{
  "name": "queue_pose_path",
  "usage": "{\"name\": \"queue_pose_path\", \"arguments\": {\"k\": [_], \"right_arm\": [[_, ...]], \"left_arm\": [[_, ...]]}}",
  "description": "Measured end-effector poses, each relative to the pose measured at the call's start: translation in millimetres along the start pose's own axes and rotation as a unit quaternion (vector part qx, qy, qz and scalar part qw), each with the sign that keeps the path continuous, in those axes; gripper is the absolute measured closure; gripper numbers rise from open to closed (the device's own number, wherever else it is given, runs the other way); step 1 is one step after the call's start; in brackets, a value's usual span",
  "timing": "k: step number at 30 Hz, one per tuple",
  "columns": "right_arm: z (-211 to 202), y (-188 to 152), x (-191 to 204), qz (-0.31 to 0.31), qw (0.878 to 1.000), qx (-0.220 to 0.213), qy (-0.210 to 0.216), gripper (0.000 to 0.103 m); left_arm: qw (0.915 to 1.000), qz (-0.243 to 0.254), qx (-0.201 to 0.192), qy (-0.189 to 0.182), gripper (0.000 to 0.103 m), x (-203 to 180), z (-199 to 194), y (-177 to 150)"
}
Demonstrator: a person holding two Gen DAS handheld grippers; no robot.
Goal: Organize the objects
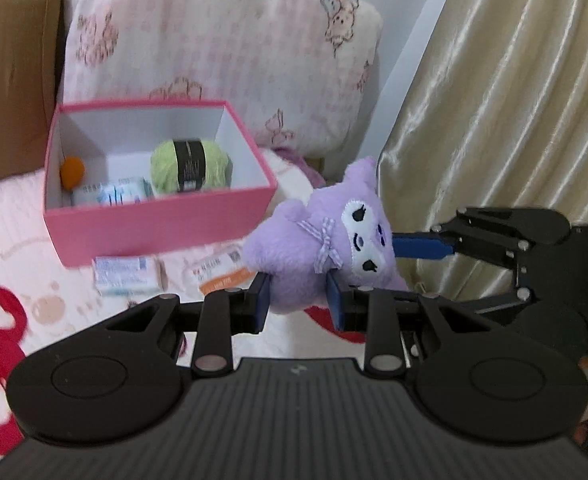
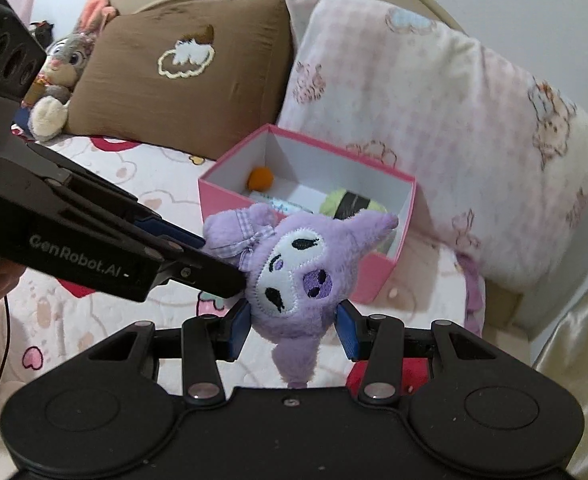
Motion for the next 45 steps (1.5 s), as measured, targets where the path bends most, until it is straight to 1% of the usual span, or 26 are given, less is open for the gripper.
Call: {"name": "queue_pose_path", "arguments": {"k": [6, 10, 14, 16, 21, 24, 27, 30, 34, 40, 45], "right_arm": [[-1.9, 39.2, -10.4, -0.043, 0.999, 0.006, 0.019, 0.053], [12.2, 69.8, -19.3, -0.051, 0.998, 0.021, 0.038, 0.053], [32.0, 92.4, -27.0, -0.067, 0.997, 0.020, 0.043, 0.053], [44.6, 96.3, -31.4, -0.070, 0.996, 0.014, 0.045, 0.053], [87.2, 91.3, -48.7, -0.042, 0.997, 0.007, 0.057, 0.053], [116.3, 84.7, -60.6, -0.005, 0.997, 0.015, 0.072, 0.053], [142.9, 78.6, -69.5, 0.019, 0.996, 0.028, 0.085, 0.052], [167.8, 74.2, -76.2, 0.043, 0.993, 0.046, 0.099, 0.052], [200.9, 68.7, -83.3, 0.064, 0.987, 0.085, 0.121, 0.052], [230.8, 60.4, -82.0, 0.064, 0.983, 0.127, 0.115, 0.053], [250.3, 56.4, -80.6, 0.070, 0.975, 0.165, 0.131, 0.053]], "left_arm": [[0.9998, -0.006, 0.004, 0.019, 0.074, 3.3, -6.2, 34.9], [0.9994, -0.023, 0.006, 0.025, 0.074, 18.4, -4.3, 62.6], [0.9989, -0.036, 0.001, 0.029, 0.074, 38.2, 5.8, 87.0], [0.9988, -0.038, 0.004, 0.033, 0.074, 46.1, 15.6, 94.5], [0.9978, -0.046, 0.025, 0.042, 0.074, 70.5, 55.7, 105.1], [0.9963, -0.059, 0.043, 0.045, 0.074, 87.6, 84.2, 106.7], [0.9943, -0.076, 0.062, 0.043, 0.074, 103.7, 108.9, 106.9], [0.9911, -0.096, 0.082, 0.044, 0.074, 121.1, 131.7, 107.2], [0.9853, -0.119, 0.115, 0.045, 0.074, 140.4, 157.6, 103.8], [0.9775, -0.138, 0.151, 0.053, 0.074, 158.8, 189.2, 98.0], [0.9695, -0.168, 0.170, 0.053, 0.075, 174.0, 197.5, 89.1]]}}
Point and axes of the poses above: each gripper's, at about its wrist camera, not at the fingertips, and z roughly the way its jaws point, x to its left, y to its top, the point moved 6 cm from there along z, roughly the way its jaws point, and after that the axes turned 3 degrees about -y, right-handed, at the moved point
